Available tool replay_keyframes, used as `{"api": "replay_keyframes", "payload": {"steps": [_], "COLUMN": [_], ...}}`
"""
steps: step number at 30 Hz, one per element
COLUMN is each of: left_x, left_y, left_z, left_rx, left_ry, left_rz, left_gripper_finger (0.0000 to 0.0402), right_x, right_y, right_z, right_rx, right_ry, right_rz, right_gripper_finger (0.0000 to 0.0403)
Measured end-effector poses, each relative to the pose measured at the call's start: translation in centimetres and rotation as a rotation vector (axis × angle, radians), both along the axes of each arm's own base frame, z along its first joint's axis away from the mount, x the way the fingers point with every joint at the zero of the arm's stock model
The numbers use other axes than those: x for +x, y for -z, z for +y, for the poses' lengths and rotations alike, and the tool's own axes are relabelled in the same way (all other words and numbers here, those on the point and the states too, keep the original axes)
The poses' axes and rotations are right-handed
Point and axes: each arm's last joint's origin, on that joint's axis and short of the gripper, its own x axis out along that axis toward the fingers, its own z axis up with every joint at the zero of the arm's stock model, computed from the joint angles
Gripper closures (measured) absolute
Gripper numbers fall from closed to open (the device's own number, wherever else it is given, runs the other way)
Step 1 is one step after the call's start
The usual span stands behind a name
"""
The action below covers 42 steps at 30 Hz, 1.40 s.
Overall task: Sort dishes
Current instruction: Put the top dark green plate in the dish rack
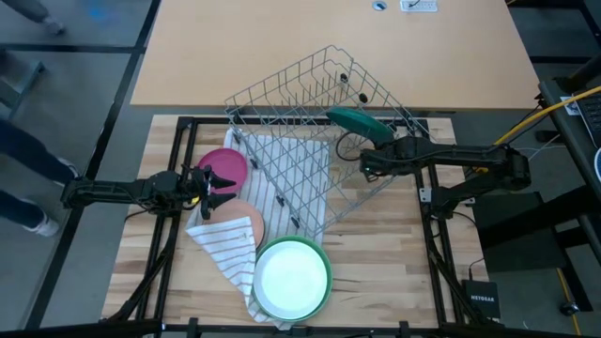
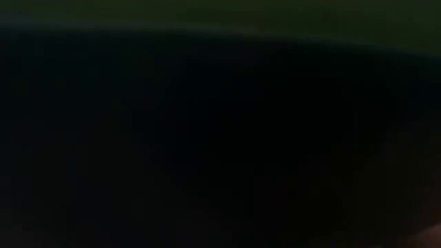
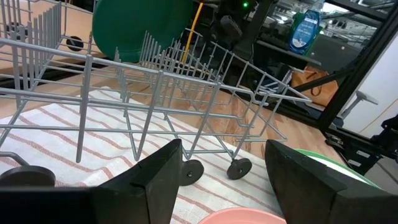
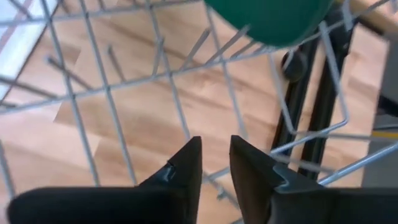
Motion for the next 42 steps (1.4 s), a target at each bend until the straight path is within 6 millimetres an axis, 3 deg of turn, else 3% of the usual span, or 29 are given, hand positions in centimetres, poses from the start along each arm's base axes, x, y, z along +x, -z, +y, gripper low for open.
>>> {"api": "replay_keyframes", "payload": {"steps": [9,14,19,26,33,36,42], "left_x": [0.0,0.0,0.0,0.0,0.0,0.0,0.0], "left_y": [0.0,0.0,0.0,0.0,0.0,0.0,0.0], "left_z": [0.0,0.0,0.0,0.0,0.0,0.0,0.0], "left_rx": [0.0,0.0,-0.002,-0.004,-0.004,-0.004,-0.004], "left_ry": [0.0,0.0,-0.001,-0.001,0.0,0.0,0.0], "left_rz": [-0.001,0.0,-0.001,-0.001,-0.001,-0.001,-0.001], "left_gripper_finger": [0.0183,0.0183,0.0183,0.0183,0.0183,0.0183,0.0183], "right_x": [0.3,1.3,2.6,3.2,3.2,3.1,3.2], "right_y": [0.2,0.1,-1.5,-6.3,-10.5,-10.8,-9.6], "right_z": [0.5,0.5,0.3,0.3,0.9,1.1,0.9], "right_rx": [0.193,0.244,0.177,0.101,-0.213,-0.313,-0.351], "right_ry": [-0.014,-0.138,-0.252,-0.349,-0.491,-0.577,-0.7], "right_rz": [-0.05,-0.124,-0.232,-0.348,-0.307,-0.21,-0.059], "right_gripper_finger": [0.0297,0.0302,0.0304,0.0304,0.0304,0.0304,0.0304]}}
